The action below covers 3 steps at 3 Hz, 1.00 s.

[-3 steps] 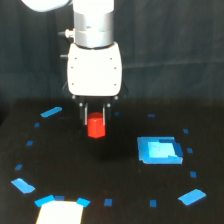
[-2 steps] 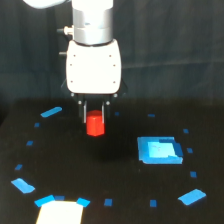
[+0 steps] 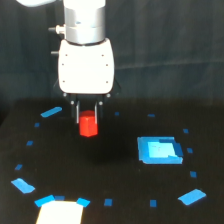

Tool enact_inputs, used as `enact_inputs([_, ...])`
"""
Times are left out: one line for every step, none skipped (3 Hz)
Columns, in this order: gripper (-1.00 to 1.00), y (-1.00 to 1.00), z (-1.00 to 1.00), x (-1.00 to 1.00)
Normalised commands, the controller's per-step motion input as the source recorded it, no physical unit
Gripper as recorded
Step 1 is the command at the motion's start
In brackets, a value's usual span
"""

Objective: Pick up the red object from the table

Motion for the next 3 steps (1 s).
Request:
enact_inputs([-1.00, -0.08, 0.70, 0.19])
enact_inputs([-1.00, -0.04, -0.42, 0.18])
enact_inputs([-0.69, 0.28, 0.06, 0.11])
